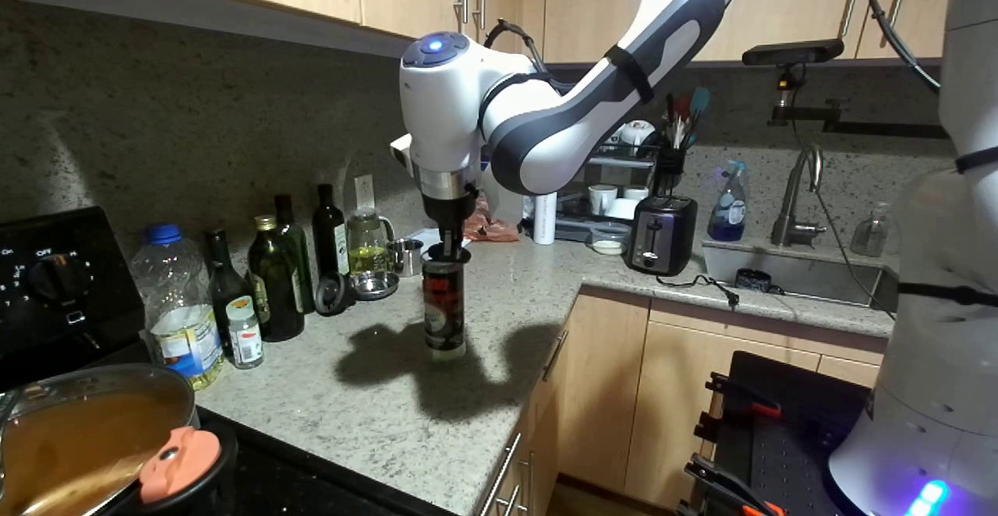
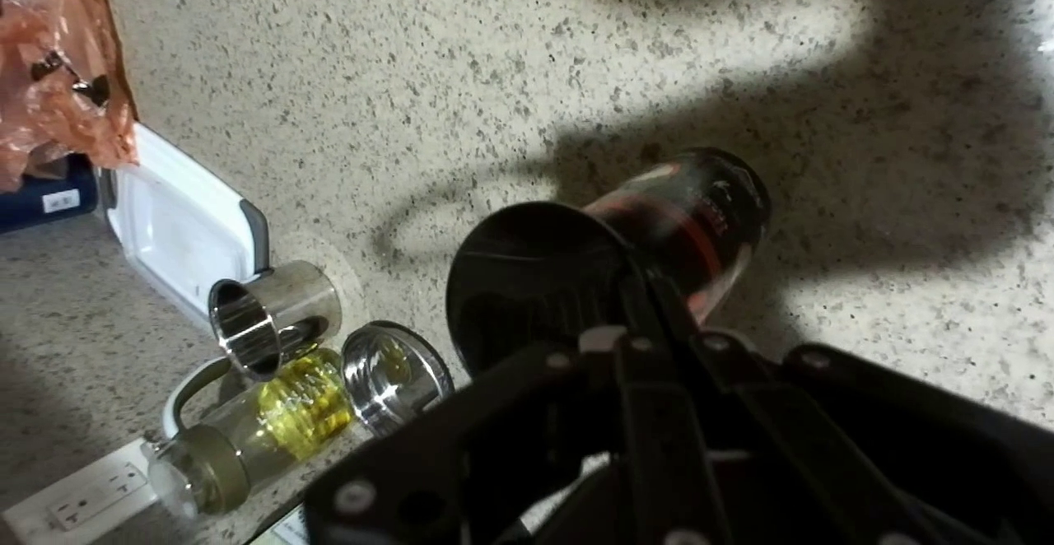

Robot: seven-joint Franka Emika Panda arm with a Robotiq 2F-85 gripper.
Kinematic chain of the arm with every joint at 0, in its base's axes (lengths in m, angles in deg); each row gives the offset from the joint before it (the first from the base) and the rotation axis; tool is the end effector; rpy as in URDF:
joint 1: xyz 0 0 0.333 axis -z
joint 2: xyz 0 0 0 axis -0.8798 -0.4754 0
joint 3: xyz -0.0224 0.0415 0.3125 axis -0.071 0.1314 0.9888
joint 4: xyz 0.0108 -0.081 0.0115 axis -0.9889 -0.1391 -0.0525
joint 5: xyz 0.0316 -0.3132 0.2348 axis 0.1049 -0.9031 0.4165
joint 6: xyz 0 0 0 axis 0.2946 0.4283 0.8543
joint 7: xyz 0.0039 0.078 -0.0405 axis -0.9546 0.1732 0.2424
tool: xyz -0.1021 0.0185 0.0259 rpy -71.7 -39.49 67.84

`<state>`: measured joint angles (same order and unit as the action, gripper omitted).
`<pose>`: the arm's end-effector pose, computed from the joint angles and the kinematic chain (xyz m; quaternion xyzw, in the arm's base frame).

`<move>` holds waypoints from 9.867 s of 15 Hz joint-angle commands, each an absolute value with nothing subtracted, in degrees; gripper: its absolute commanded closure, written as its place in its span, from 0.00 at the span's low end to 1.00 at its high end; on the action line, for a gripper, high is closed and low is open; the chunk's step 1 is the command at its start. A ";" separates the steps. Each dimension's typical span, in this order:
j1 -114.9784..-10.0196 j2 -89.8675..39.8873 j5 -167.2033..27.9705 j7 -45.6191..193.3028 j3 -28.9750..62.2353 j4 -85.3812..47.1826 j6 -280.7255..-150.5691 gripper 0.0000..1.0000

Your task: Place the lid on the counter

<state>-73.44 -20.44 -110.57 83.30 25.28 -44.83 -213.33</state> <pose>0.5681 0.1528 0.3422 0.9244 0.2649 0.0913 0.2586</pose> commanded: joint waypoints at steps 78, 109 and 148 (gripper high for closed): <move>-51.81 -39.46 -54.56 58.07 23.33 -34.88 -224.31 0.99; -50.52 -41.71 -55.89 60.86 20.71 -32.10 -218.85 0.47; -65.55 -7.93 -80.42 70.22 22.14 -44.37 -199.40 0.00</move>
